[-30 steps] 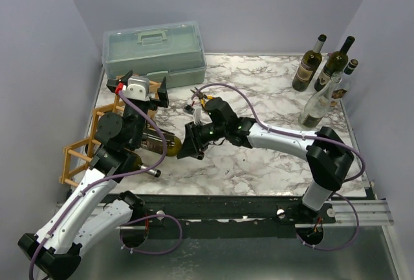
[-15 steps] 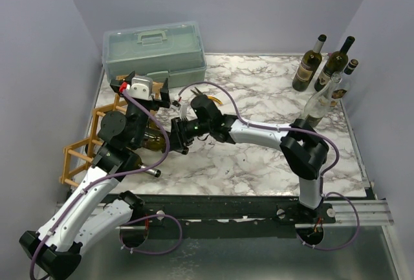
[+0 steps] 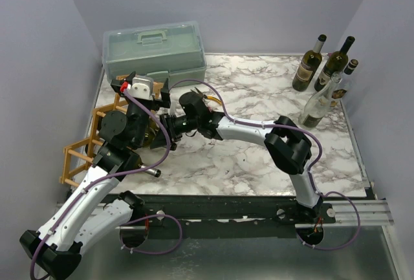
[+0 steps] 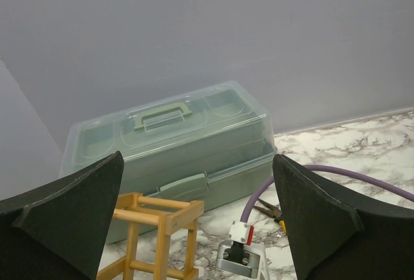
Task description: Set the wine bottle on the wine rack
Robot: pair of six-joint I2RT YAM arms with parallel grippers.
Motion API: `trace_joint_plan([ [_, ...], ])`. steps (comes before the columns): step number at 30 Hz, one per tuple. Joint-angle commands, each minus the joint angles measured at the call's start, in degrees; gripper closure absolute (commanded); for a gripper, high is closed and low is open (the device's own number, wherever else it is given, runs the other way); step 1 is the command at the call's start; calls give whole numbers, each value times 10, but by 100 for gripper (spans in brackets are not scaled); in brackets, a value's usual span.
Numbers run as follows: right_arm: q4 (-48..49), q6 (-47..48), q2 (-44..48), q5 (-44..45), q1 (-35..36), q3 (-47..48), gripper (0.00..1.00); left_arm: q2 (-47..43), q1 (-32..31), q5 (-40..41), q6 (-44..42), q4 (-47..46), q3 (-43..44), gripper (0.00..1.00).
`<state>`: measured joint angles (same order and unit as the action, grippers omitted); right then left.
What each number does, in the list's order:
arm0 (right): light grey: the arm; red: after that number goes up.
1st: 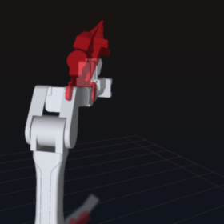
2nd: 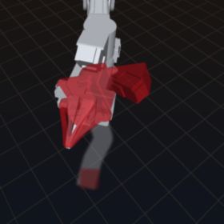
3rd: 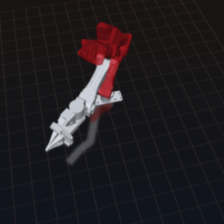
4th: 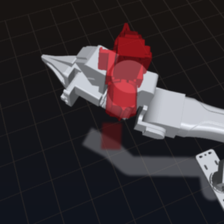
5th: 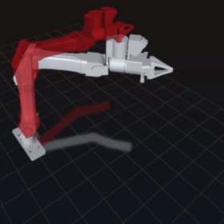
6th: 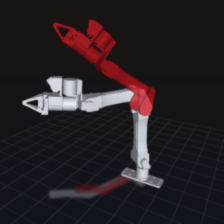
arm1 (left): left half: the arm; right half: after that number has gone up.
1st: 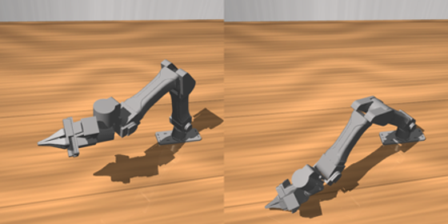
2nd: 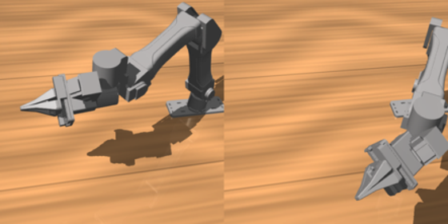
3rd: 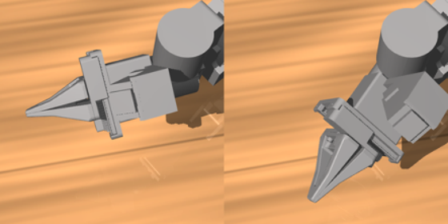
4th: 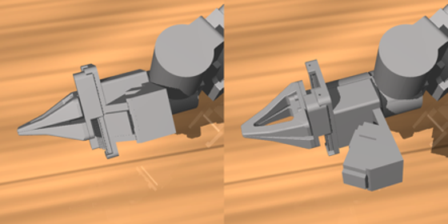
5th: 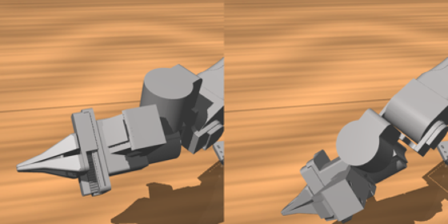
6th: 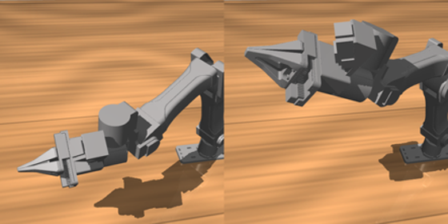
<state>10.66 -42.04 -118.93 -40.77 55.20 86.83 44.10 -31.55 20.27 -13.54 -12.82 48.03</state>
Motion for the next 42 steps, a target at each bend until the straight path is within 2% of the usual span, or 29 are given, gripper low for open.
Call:
trace_joint_plan([
  [1, 85, 2, -13, -20, 2, 60, 99, 2, 3, 12, -3, -14, -5, 1],
  [16, 52, 7, -92, -12, 3, 156, 99, 4, 3, 13, -2, -15, -5, 1],
  [20, 50, 2, -105, -10, 5, 166, 91, 5, 3, 13, -1, -16, -5, 1],
  [35, 81, 5, -98, 7, 11, 124, 47, 4, 3, 17, 4, -18, -6, 1],
  [42, 51, 28, -78, 16, 10, 112, 39, 4, 3, 18, 3, -18, -7, 1],
])
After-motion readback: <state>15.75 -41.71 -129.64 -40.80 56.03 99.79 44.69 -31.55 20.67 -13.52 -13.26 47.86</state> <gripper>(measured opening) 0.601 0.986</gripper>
